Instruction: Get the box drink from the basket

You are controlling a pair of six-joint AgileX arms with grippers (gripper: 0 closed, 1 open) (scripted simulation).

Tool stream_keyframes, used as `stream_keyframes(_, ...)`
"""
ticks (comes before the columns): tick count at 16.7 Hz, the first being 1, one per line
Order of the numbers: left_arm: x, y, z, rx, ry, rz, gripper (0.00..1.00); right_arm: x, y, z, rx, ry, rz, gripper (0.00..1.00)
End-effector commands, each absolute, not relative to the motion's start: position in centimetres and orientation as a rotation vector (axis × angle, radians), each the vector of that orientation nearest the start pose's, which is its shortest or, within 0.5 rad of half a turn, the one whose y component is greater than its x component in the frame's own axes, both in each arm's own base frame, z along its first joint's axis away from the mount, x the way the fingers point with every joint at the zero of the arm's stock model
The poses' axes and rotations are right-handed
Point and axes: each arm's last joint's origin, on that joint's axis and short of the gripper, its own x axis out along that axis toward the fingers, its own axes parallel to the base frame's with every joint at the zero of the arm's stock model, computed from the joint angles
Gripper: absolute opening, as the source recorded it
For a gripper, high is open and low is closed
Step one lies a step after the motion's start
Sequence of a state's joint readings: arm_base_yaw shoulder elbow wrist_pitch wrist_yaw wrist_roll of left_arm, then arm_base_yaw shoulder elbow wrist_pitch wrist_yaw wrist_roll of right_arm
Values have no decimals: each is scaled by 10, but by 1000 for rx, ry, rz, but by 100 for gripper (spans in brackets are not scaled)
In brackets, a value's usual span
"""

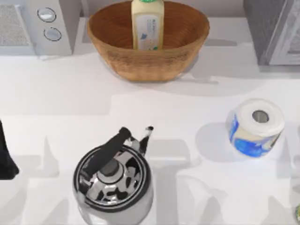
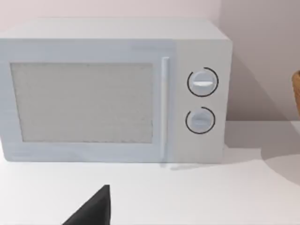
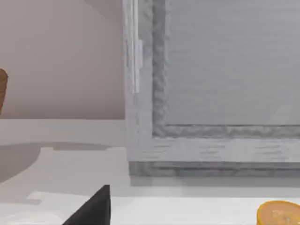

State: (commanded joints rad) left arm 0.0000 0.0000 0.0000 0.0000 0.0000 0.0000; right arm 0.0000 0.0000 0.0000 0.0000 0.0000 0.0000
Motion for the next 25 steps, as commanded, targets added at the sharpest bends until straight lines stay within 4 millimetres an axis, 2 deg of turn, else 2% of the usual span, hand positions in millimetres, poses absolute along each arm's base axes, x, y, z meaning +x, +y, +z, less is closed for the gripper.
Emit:
stream_keyframes(4,107,-2,162,-4,12,3,100,106,-1,160,0,0,0,100)
stream_keyframes(6,110,-3,170,-11,26,9,100,106,-1,160,0,0,0,100)
stream_keyframes(9,120,-7,196,-22,28,17,100,106,-1,160,0,0,0,100)
stream_keyframes(12,141,-15,231,-35,16,22,100,106,-1,160,0,0,0,100)
stream_keyframes(16,194,-40,272,-52,7,22,100,106,-1,160,0,0,0,100)
stream_keyframes(19,246,-73,285,-59,16,20,100,106,-1,160,0,0,0,100)
stream_keyframes(22,298,-119,275,-58,35,14,100,106,-1,160,0,0,0,100)
stream_keyframes(25,341,-170,246,-48,57,9,100,106,-1,160,0,0,0,100)
